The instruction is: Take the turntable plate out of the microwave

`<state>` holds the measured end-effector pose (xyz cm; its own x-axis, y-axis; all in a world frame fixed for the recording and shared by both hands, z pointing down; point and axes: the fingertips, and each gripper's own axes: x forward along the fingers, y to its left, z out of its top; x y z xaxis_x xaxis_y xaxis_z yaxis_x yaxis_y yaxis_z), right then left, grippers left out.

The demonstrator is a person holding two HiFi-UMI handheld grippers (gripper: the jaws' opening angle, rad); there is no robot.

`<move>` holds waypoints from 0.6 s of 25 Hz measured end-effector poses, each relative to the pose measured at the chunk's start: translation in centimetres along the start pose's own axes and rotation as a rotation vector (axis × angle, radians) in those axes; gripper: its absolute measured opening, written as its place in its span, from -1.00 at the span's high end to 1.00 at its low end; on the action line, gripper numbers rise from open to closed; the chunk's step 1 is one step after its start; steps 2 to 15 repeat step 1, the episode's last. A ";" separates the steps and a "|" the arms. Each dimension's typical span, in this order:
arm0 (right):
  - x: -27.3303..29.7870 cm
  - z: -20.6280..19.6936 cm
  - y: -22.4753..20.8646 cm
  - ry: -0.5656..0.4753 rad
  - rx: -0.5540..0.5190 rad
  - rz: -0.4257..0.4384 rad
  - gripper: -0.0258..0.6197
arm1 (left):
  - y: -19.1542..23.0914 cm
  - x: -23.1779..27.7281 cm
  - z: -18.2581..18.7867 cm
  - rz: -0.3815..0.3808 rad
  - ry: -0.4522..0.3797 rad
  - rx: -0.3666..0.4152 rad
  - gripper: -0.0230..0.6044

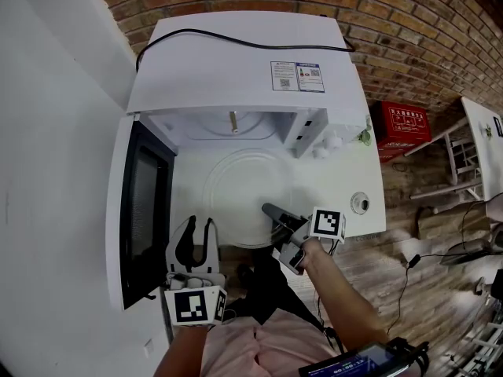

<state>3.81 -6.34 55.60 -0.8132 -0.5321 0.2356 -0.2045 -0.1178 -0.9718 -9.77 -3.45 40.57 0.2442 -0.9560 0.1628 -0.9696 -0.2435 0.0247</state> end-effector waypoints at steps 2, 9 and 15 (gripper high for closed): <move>0.0 0.0 0.0 0.000 0.002 -0.002 0.83 | 0.0 0.0 0.0 0.000 0.000 0.000 0.54; 0.0 0.0 0.0 0.000 0.002 -0.002 0.83 | 0.0 0.0 0.0 0.000 0.000 0.000 0.54; 0.0 0.0 0.0 0.000 0.002 -0.002 0.83 | 0.0 0.0 0.0 0.000 0.000 0.000 0.54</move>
